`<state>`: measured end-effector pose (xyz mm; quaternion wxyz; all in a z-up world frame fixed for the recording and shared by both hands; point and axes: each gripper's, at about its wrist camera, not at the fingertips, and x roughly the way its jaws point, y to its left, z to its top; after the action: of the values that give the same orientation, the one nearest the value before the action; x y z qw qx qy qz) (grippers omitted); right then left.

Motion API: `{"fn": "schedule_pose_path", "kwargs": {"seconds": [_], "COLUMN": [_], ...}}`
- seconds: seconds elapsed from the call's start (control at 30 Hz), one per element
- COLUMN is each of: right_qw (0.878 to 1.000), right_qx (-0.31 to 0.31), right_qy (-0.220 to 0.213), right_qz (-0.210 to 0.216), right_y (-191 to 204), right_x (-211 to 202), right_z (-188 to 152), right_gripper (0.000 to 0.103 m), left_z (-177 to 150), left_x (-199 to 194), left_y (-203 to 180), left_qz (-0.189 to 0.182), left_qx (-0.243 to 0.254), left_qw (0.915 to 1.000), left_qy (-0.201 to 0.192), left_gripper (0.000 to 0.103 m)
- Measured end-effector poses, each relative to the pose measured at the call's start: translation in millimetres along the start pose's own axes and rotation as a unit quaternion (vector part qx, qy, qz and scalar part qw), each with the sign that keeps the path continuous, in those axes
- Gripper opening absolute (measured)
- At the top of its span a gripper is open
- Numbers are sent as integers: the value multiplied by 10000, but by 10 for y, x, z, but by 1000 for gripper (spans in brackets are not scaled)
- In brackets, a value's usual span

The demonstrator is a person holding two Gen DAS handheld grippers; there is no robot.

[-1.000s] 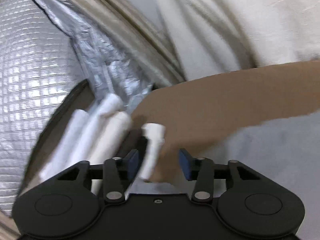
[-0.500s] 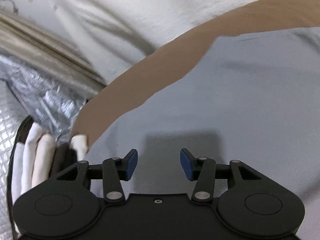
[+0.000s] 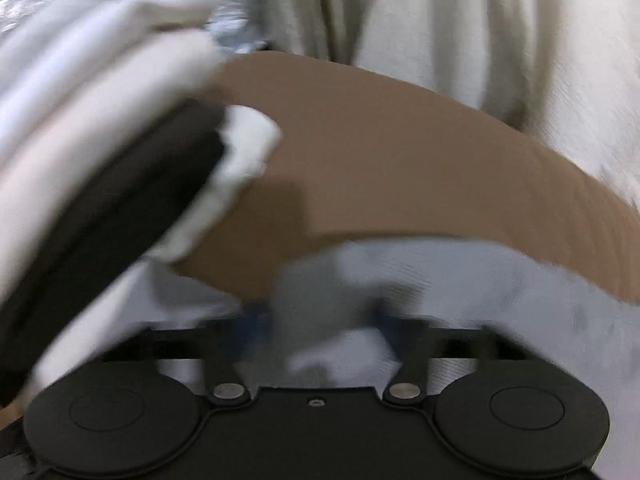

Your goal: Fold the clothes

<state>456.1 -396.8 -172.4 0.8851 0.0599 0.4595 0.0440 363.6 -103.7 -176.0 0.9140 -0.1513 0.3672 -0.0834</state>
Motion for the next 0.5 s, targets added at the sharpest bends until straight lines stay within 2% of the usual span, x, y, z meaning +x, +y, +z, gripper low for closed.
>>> {"fn": "schedule_pose_path", "kwargs": {"seconds": [0.03,0.07,0.13,0.23,0.3,0.33,0.37,0.43,0.47,0.5], "right_qw": [9995,9979,9911,9840,9815,9797,9776,9724,9671,9632], "right_qx": [242,495,999,1224,1281,1350,1462,1951,2269,2463], "right_qy": [-192,-411,-849,-1229,-1376,-1442,-1484,-1278,-1144,-1052], "right_qz": [49,110,233,398,361,328,287,101,-104,-243], "right_y": [-123,-248,-500,-682,-745,-790,-813,-1035,-1184,-1299], "right_x": [-68,-152,-321,-602,-734,-777,-759,-731,-715,-700], "right_z": [-69,-143,-292,-469,-538,-575,-589,-733,-838,-916], "right_gripper": [6,6,6,6,6,6,8,16,24,26], "left_z": [3,27,59,100,54,15,-46,-181,-267,-355], "left_x": [0,14,-50,-370,-590,-654,-707,-678,-623,-564], "left_y": [53,146,238,65,-124,-211,-335,-605,-697,-784], "left_qz": [-154,-558,-1000,-1359,-1901,-2131,-2351,-2603,-2609,-2599], "left_qx": [-194,-612,-1052,-452,80,334,691,1450,1724,1983], "left_qw": [9997,9965,9894,9854,9722,9658,9591,9505,9480,9445], "left_qy": [-28,60,-70,-921,-1364,-1441,-1417,-877,-600,-323], "left_gripper": [15,13,13,13,13,13,13,15,15,15]}}
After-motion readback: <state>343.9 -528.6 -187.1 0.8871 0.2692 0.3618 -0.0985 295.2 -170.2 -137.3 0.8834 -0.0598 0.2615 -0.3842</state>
